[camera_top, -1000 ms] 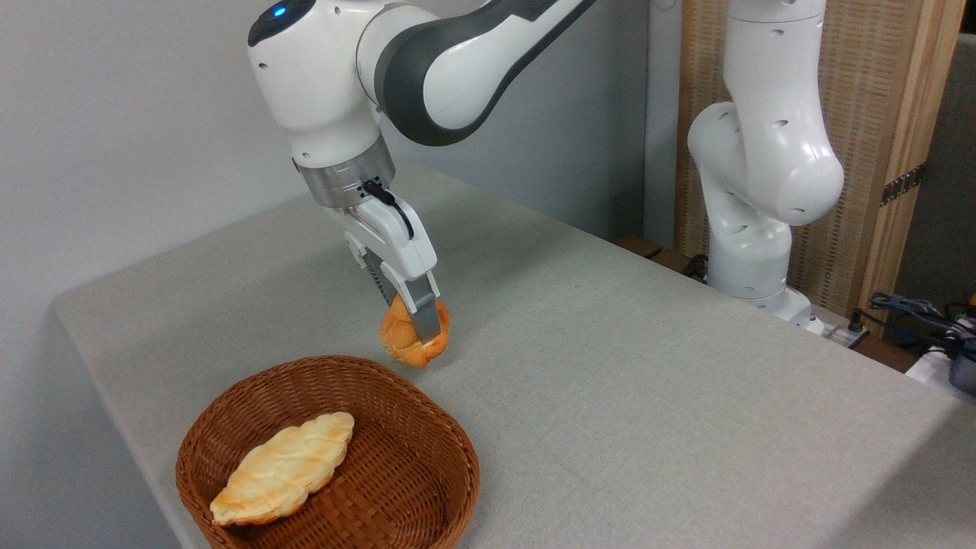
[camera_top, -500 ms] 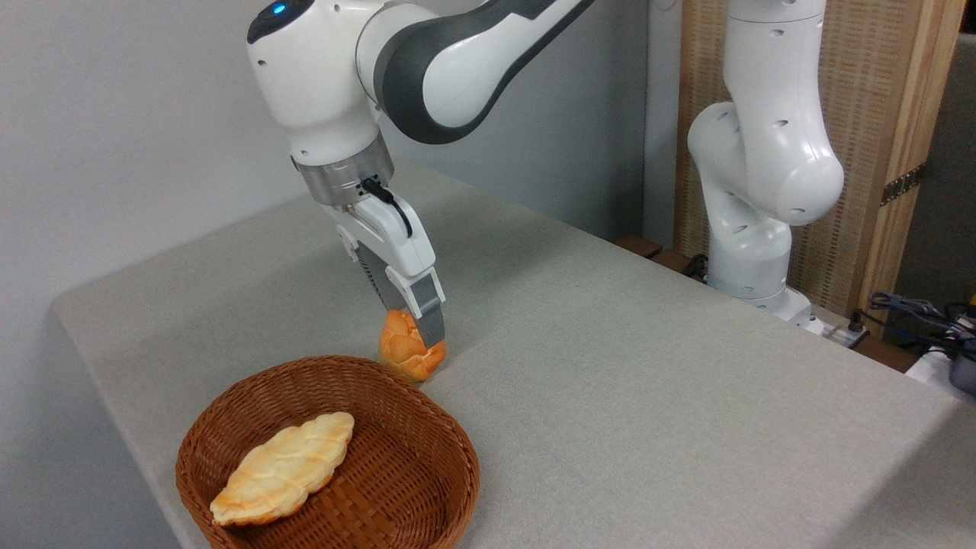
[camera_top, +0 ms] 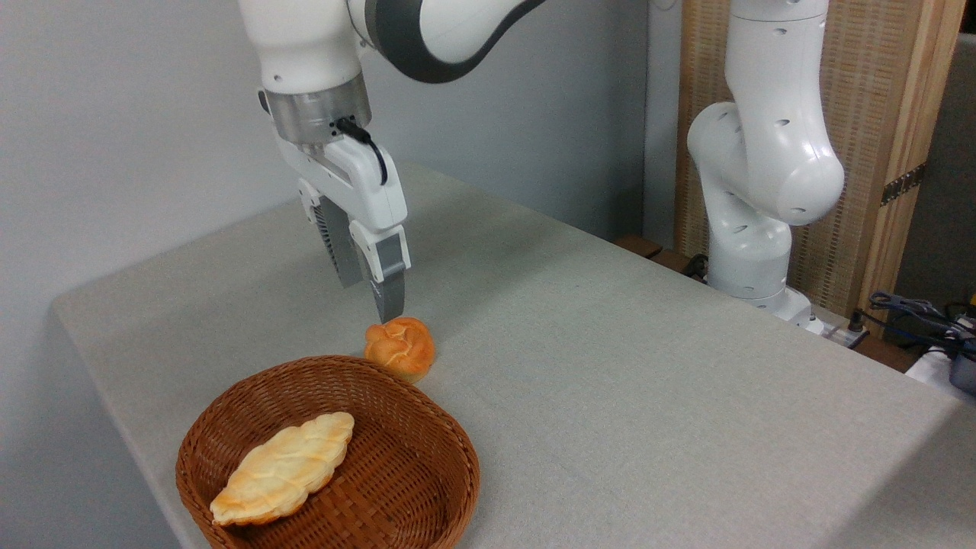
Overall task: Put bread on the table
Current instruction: 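Raise the open gripper away from the bun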
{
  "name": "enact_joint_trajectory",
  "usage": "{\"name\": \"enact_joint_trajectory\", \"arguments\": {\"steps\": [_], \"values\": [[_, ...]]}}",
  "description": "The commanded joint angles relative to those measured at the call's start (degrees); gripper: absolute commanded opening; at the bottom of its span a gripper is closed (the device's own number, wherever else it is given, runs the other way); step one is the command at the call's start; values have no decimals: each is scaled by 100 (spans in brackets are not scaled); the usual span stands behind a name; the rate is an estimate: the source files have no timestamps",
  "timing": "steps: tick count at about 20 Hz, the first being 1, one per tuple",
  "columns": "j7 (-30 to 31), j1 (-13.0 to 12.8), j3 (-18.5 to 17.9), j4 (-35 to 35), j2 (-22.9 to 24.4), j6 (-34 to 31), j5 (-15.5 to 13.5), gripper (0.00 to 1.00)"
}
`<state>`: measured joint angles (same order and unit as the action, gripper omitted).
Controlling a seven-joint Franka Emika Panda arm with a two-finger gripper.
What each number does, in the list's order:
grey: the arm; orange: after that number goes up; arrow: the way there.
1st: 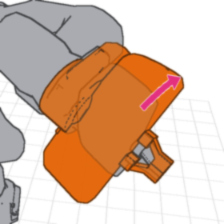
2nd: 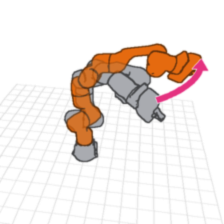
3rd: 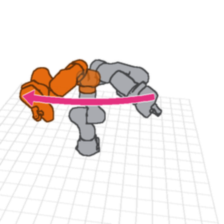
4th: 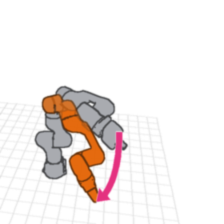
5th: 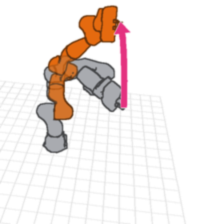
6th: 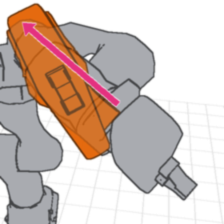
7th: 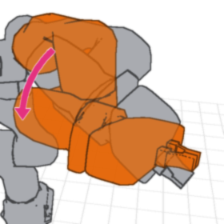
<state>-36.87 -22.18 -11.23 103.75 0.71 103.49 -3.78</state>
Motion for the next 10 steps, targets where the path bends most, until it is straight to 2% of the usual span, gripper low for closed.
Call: {"name": "enact_joint_trajectory", "arguments": {"steps": [1,5,10], "values": [[110,-15,-265,-66,-10,503,-61,100],[198,-6,-380,-66,-10,848,-52,100],[180,3,-512,-66,-18,865,-61,100]]}}
